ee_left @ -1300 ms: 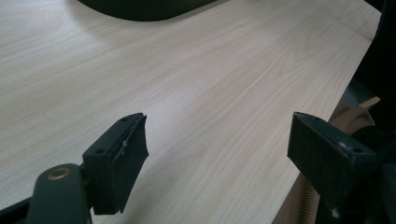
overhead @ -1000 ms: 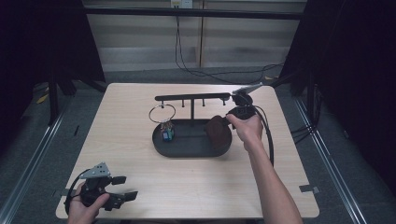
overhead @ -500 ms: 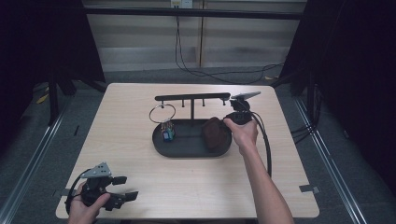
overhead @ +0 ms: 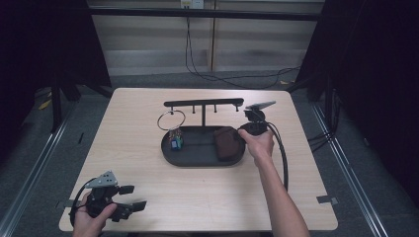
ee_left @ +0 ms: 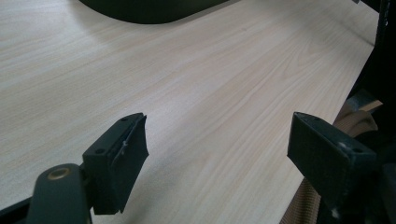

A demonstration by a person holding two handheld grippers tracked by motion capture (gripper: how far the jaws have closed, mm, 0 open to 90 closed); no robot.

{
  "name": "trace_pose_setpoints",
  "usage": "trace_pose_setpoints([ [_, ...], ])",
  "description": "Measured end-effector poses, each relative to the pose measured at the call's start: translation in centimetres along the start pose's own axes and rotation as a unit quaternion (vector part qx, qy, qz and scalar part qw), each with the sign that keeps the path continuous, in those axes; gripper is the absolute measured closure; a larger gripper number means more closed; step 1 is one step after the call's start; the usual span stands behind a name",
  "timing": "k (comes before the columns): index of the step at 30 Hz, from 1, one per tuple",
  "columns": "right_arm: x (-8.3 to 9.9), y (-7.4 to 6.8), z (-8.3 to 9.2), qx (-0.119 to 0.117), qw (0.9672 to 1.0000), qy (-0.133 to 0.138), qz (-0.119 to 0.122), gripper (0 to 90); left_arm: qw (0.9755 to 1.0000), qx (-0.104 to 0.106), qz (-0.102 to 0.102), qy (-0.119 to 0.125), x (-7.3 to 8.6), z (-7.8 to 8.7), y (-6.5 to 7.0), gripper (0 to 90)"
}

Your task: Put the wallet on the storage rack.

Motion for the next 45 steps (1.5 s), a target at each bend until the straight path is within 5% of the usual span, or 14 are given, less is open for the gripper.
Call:
trace_pose_setpoints([
  [16,-0.3,-0.3,1.2,-0.006,0.9996,0.025,0.007,56.5,1.0,-0.001,-0.008,0.004,-0.1,0.1,0.2,19.9],
  [19,-0.5,-0.3,1.8,-0.007,0.9994,0.034,0.007,43.9,0.9999,0.0,-0.009,0.004,-0.1,0.1,0.2,19.9],
  [27,-0.4,-0.4,3.4,-0.028,0.9978,0.059,0.016,28.2,0.9999,0.0,-0.005,0.009,-0.1,0.2,0.1,19.9],
  [45,3.2,-0.2,4.3,-0.023,0.9931,0.092,0.069,24.1,0.9998,-0.004,0.008,0.018,-0.2,0.2,-0.2,19.9],
])
Point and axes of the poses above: each handheld gripper's, and its own axes: z roughly backward along the jaws, x roughly out of its underside, y roughly to its right, the point moved 9 cm from there along -z, roughly forward along the jaws, and after that the axes turned 2 degrees about z, right-handed, at the moved point
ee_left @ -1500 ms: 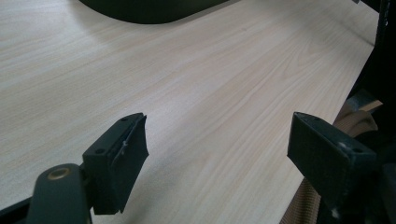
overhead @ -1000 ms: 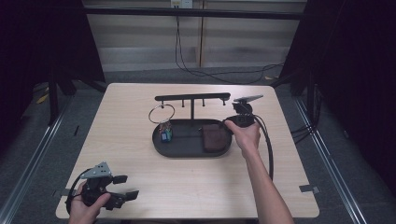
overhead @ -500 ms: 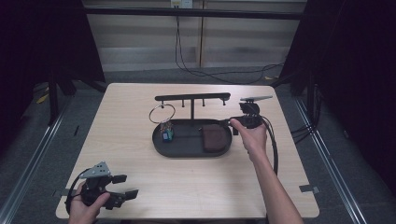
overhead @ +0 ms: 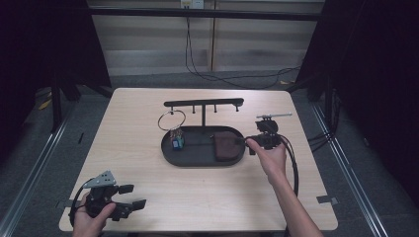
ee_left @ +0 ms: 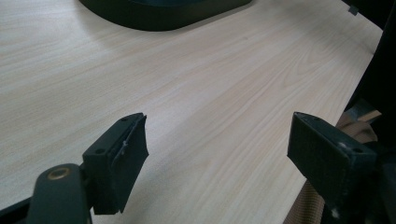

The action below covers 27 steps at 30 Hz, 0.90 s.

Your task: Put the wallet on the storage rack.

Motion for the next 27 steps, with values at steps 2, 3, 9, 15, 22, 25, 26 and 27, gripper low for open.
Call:
trace_pose_setpoints([
  [2,0.5,0.1,0.3,0.002,1.0,-0.001,0.003,21.5,1.0,-0.003,0.006,0.002,0.0,0.0,-0.1,19.9],
  [3,0.7,0.2,0.5,0.005,1.0,0.002,0.006,21.3,1.0,-0.006,0.005,0.001,0.0,0.1,-0.2,19.9],
  [9,2.4,1.1,1.4,0.015,0.9999,0.001,0.008,21.1,0.9999,-0.011,0.005,0.003,-0.1,0.2,-0.4,19.9],
  [15,3.8,1.3,3.0,0.015,0.9997,0.011,0.014,20.6,0.9999,-0.008,0.006,0.003,-0.1,0.2,-0.2,19.9],
  [22,6.4,1.1,4.1,0.012,0.9996,0.016,0.017,20.7,0.9999,-0.008,0.008,0.004,-0.1,0.3,-0.3,19.9],
  [25,7.4,1.7,4.6,0.018,0.9995,0.022,0.011,20.7,1.0,-0.006,0.005,0.004,-0.1,0.3,-0.3,19.9],
  [26,7.7,1.9,4.8,0.023,0.9994,0.023,0.012,20.8,1.0,-0.007,0.006,0.004,-0.1,0.3,-0.2,19.9],
  [27,8.0,2.1,4.9,0.027,0.9992,0.027,0.012,21.0,1.0,-0.008,0.004,0.003,-0.1,0.3,-0.3,19.9],
])
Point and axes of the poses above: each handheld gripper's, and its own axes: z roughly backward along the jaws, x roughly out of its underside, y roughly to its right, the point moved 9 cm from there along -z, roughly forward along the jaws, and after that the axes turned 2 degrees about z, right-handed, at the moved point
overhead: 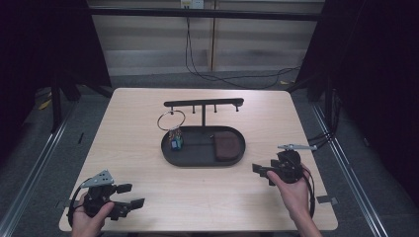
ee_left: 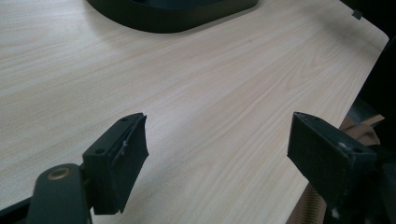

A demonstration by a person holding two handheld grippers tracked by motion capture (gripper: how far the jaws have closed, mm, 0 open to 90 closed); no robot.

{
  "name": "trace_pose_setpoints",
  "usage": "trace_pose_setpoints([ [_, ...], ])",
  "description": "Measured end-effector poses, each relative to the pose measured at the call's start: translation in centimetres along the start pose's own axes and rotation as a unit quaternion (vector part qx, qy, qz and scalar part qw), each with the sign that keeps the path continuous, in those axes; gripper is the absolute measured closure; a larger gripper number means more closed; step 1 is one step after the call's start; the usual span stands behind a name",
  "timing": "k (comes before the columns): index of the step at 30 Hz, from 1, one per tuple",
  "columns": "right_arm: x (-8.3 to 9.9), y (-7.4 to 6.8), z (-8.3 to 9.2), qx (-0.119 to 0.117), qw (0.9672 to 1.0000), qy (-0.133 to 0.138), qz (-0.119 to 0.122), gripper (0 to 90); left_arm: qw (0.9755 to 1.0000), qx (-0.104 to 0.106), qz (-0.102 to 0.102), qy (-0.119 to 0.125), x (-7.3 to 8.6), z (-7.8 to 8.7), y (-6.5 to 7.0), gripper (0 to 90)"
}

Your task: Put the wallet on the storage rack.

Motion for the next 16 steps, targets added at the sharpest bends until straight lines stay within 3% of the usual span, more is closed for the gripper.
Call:
trace_pose_setpoints([
  [5,1.8,0.0,0.8,-0.005,1.0,-0.001,0.0,21.7,1.0,0.0,-0.001,0.001,0.0,0.0,0.1,19.9],
  [9,3.6,0.6,1.2,0.008,1.0,-0.003,-0.001,21.3,1.0,0.0,0.001,0.0,0.0,-0.1,0.0,19.9],
  [16,5.9,1.7,1.2,0.011,0.9997,-0.004,-0.021,20.1,1.0,0.003,0.001,-0.001,0.0,0.0,0.2,19.9],
])
Point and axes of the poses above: each handheld gripper's, and its own axes: z roughly backward along the jaws, x roughly out of its underside, y roughly to its right, the point moved 9 cm from there along -z, roughly forward along the jaws, and after that the axes turned 2 degrees about z, right-handed, at the moved point
